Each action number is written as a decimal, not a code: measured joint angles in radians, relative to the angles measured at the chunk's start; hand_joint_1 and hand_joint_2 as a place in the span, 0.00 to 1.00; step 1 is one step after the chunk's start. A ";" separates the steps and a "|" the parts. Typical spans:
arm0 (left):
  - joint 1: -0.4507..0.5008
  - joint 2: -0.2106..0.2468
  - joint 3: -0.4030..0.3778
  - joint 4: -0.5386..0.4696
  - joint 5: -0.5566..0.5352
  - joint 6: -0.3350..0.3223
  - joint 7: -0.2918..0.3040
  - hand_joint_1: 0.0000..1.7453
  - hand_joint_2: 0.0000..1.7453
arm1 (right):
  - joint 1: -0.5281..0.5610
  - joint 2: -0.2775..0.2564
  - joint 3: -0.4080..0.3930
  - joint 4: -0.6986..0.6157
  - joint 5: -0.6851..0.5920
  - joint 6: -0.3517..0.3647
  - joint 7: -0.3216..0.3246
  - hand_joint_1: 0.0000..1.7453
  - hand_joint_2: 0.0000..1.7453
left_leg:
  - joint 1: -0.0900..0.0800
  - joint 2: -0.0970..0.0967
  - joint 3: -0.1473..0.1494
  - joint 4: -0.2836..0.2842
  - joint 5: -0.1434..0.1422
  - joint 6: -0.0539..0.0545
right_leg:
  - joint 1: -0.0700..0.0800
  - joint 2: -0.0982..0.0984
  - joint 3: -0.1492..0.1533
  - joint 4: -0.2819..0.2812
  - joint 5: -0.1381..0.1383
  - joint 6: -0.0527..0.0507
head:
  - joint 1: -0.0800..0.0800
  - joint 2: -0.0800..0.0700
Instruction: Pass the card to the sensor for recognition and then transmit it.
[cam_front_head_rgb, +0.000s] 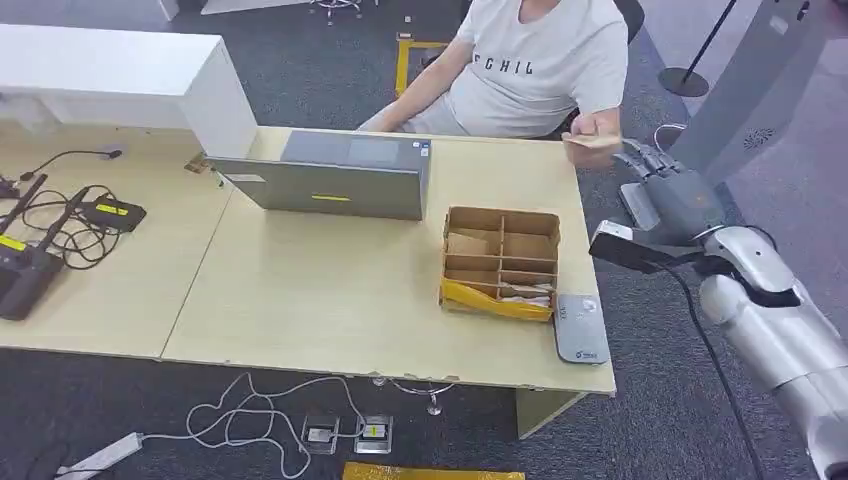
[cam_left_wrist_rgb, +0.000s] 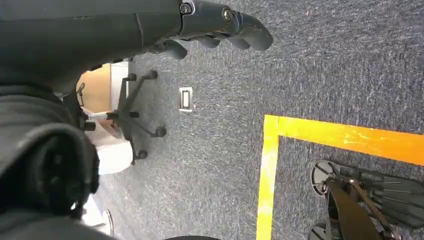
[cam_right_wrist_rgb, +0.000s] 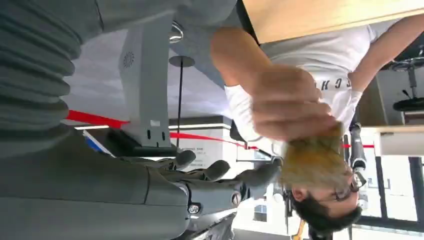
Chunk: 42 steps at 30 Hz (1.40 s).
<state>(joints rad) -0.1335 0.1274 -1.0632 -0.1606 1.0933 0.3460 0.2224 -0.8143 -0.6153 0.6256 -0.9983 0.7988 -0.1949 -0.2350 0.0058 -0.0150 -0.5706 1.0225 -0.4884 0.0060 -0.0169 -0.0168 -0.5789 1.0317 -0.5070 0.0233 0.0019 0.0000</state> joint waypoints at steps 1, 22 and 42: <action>0.000 0.000 0.000 0.000 0.000 0.000 0.000 0.00 0.00 | 0.003 0.000 0.000 0.001 -0.001 0.008 0.000 0.00 0.00 | 0.000 0.000 0.000 0.000 0.000 0.000 | 0.000 0.000 0.000 0.000 0.000 0.000 | 0.000 0.000; 0.002 -0.005 -0.010 0.000 0.055 0.056 0.021 0.00 0.00 | 0.341 -0.136 -0.139 -0.493 -0.217 0.087 0.425 0.00 1.00 | 0.000 0.001 0.001 0.000 0.000 0.000 | 0.000 0.001 0.000 -0.001 0.000 0.000 | 0.000 0.000; 0.000 -0.049 -0.005 0.000 0.134 0.119 0.020 0.00 0.00 | 0.554 -0.058 -0.042 -0.623 -0.038 -0.242 0.366 0.00 1.00 | 0.002 0.000 0.000 -0.001 -0.001 -0.001 | 0.001 0.001 0.001 -0.001 -0.001 -0.001 | 0.000 0.000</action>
<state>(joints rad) -0.1330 0.0786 -1.0685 -0.1606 1.2272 0.4650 0.2422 -0.2608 -0.6738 0.5836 -1.6210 0.7609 -0.4371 0.1309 0.0073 -0.0146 -0.5702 1.0220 -0.4892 0.0050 -0.0154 -0.0162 -0.5783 1.0312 -0.5079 0.0226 0.0023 0.0000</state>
